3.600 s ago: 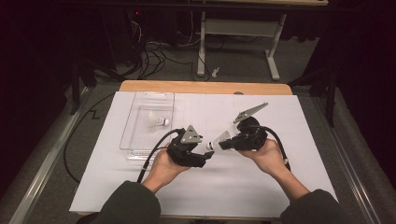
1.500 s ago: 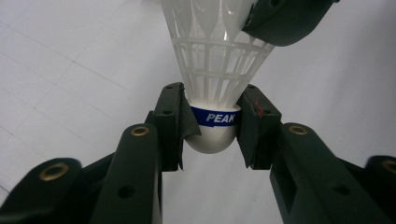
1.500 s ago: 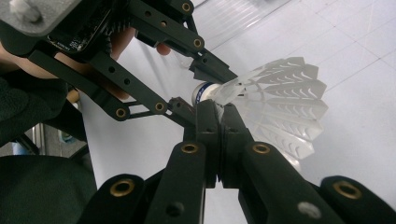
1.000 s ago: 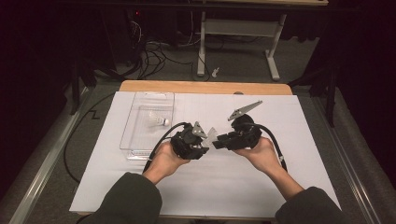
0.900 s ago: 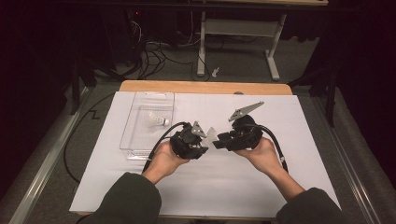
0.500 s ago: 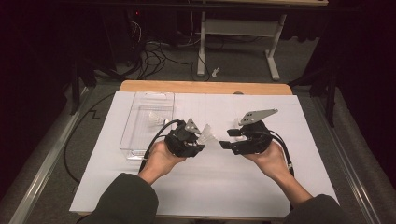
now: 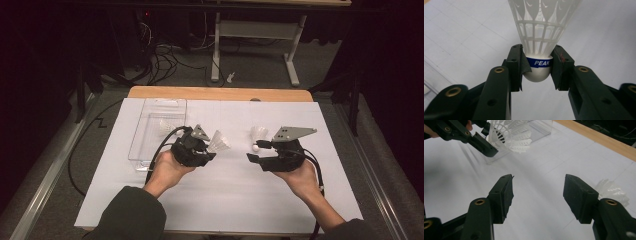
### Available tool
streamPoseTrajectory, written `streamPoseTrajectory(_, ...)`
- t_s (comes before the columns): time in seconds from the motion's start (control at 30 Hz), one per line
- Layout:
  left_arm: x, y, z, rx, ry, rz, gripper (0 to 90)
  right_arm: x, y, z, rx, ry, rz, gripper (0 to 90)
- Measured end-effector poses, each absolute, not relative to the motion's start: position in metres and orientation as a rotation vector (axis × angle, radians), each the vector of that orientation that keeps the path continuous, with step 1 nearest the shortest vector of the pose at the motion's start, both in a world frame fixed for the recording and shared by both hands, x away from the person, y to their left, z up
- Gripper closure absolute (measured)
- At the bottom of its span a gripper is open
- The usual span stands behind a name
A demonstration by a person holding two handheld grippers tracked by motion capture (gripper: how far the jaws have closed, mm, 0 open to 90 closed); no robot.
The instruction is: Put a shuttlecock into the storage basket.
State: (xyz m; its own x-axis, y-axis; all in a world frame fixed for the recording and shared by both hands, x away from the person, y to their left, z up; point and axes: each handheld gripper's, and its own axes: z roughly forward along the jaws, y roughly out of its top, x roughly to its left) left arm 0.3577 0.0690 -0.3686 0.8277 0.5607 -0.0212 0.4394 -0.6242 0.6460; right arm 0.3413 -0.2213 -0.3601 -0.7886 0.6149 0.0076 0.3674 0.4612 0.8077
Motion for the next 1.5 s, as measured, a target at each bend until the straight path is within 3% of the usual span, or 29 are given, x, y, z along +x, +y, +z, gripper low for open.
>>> streamPoseTrajectory(1.5, 0.356, 0.103, -0.356, 2.237, 0.83, 0.236, 65.0, 0.282, -0.324, -0.426, 1.005, 2.039, 1.469, 33.0)
